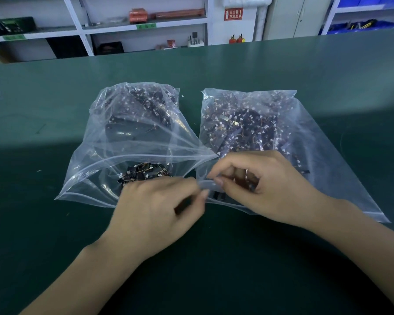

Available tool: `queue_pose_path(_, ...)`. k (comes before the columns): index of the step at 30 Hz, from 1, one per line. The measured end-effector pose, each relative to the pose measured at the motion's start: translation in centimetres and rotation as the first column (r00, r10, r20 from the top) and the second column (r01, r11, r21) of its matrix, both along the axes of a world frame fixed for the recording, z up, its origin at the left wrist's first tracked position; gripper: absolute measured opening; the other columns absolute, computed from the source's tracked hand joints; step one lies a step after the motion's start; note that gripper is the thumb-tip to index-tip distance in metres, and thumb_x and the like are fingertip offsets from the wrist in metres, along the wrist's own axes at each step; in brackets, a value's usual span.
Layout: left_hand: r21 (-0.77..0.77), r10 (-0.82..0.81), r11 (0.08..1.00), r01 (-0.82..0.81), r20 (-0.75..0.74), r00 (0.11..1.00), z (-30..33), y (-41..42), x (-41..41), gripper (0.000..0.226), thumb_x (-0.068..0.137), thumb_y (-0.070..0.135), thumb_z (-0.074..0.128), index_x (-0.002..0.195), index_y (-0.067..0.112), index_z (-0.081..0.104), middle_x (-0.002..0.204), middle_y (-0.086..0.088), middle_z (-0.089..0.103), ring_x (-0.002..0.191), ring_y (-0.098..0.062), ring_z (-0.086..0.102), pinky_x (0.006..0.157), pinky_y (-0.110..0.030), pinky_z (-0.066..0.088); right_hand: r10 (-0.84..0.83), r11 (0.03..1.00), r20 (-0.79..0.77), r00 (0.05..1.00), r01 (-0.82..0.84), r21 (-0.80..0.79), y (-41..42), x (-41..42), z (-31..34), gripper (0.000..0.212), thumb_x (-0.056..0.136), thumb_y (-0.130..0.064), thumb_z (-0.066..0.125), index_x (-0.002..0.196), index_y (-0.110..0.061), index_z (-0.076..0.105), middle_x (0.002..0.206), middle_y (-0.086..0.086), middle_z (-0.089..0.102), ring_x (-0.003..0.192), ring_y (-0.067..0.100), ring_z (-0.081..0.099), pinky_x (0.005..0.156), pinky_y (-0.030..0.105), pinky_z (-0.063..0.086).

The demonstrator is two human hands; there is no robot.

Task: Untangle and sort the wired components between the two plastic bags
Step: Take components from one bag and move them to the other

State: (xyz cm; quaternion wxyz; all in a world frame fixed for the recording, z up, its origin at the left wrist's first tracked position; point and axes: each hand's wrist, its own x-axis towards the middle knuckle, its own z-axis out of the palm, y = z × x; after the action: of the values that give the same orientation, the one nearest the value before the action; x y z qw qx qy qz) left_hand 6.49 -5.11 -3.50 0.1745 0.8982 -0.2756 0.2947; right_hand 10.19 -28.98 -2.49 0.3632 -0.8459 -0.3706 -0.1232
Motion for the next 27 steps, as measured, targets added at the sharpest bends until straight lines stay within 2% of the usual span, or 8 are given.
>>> queue_pose_path(2, -0.012, 0.070, 0.997, -0.070, -0.004, 0.998, 0.3, 1.1, 0.4, 0.042, 0.103, 0.041, 0.058, 0.066, 0.022, 0.054, 0.057, 0.010, 0.043, 0.052, -0.012, 0.045, 0.046, -0.027, 0.037, 0.000, 0.998, 0.026, 1.000, 0.002, -0.067, -0.1, -0.1, -0.1, 0.013, 0.096, -0.015, 0.076, 0.106, -0.024, 0.077, 0.077, -0.017, 0.065, 0.065, 0.008, 0.061, 0.062, 0.014, 0.043)
queue_pose_path(4, 0.037, 0.095, 0.995, -0.094, -0.012, 0.995, 0.7, 2.6, 0.8, 0.049, 0.102, 0.049, 0.060, 0.062, 0.022, 0.049, 0.056, 0.012, 0.035, 0.051, -0.009, 0.039, 0.048, -0.023, 0.030, 0.008, 0.993, 0.038, 0.999, -0.003, -0.120, -0.1, -0.3, -0.3, 0.017, 0.094, -0.018, 0.077, 0.107, -0.028, 0.076, 0.079, -0.017, 0.064, 0.066, 0.007, 0.060, 0.062, 0.017, 0.047)
queue_pose_path(10, 0.137, 0.011, 0.990, 0.011, -0.158, 0.987, 1.1, 4.4, 1.1, 0.041, 0.084, 0.076, 0.062, 0.076, 0.038, 0.076, 0.056, 0.021, 0.041, 0.053, 0.000, 0.043, 0.050, -0.023, 0.041, 0.015, 0.982, 0.072, 0.997, -0.001, -0.191, -0.1, -0.7, -0.4, 0.013, 0.094, -0.031, 0.075, 0.106, -0.032, 0.073, 0.075, -0.015, 0.058, 0.064, 0.002, 0.050, 0.059, 0.019, 0.045)
queue_pose_path(15, 0.198, 0.048, 0.980, -0.019, -0.142, 0.989, 1.6, 3.7, 0.8, 0.041, 0.086, 0.077, 0.061, 0.089, 0.042, 0.082, 0.058, 0.032, 0.022, 0.053, -0.002, 0.040, 0.051, -0.023, 0.037, 0.007, 0.982, 0.097, 0.995, 0.011, -0.187, -0.2, -0.7, -0.5, 0.011, 0.095, -0.029, 0.074, 0.106, -0.031, 0.074, 0.065, -0.011, 0.050, 0.060, 0.010, 0.051, 0.055, 0.031, 0.048)
queue_pose_path(17, 0.239, 0.100, 0.969, -0.063, -0.147, 0.984, 1.6, 3.6, 0.6, 0.032, 0.082, 0.071, 0.066, 0.087, 0.042, 0.081, 0.054, 0.026, 0.029, 0.050, -0.009, 0.053, 0.051, -0.024, 0.037, 0.009, 0.982, 0.103, 0.995, 0.011, -0.190, -0.1, -0.7, -0.5, 0.010, 0.096, -0.028, 0.074, 0.105, -0.030, 0.074, 0.065, -0.011, 0.049, 0.060, 0.010, 0.051, 0.056, 0.032, 0.048)
queue_pose_path(20, 0.289, 0.164, 0.950, -0.117, -0.142, 0.976, 1.5, 3.3, 0.4, 0.016, 0.076, 0.057, 0.078, 0.079, 0.041, 0.079, 0.053, 0.020, 0.054, 0.054, -0.018, 0.066, 0.051, -0.026, 0.037, 0.015, 0.983, 0.112, 0.994, 0.006, -0.185, -0.1, -0.7, -0.5, 0.009, 0.097, -0.029, 0.073, 0.105, -0.028, 0.075, 0.068, -0.011, 0.050, 0.062, 0.010, 0.050, 0.056, 0.031, 0.047)
queue_pose_path(25, 0.290, 0.224, 0.942, -0.166, -0.180, 0.958, 1.8, 3.2, 0.4, 0.022, 0.070, 0.058, 0.082, 0.073, 0.038, 0.073, 0.054, 0.019, 0.034, 0.048, -0.017, 0.059, 0.048, -0.025, 0.040, 0.016, 0.983, 0.116, 0.993, 0.006, -0.182, -0.1, -0.5, -0.6, 0.008, 0.098, -0.029, 0.073, 0.105, -0.028, 0.074, 0.070, -0.010, 0.050, 0.063, 0.009, 0.049, 0.055, 0.033, 0.047)
queue_pose_path(27, 0.295, 0.266, 0.933, -0.206, -0.181, 0.947, 1.7, 3.3, 0.5, 0.027, 0.070, 0.065, 0.077, 0.071, 0.038, 0.070, 0.051, 0.017, 0.039, 0.047, -0.018, 0.057, 0.049, -0.025, 0.039, 0.014, 0.983, 0.115, 0.993, 0.007, -0.185, -0.1, -0.5, -0.6, 0.008, 0.097, -0.029, 0.074, 0.106, -0.028, 0.074, 0.070, -0.011, 0.050, 0.063, 0.009, 0.049, 0.055, 0.032, 0.047)
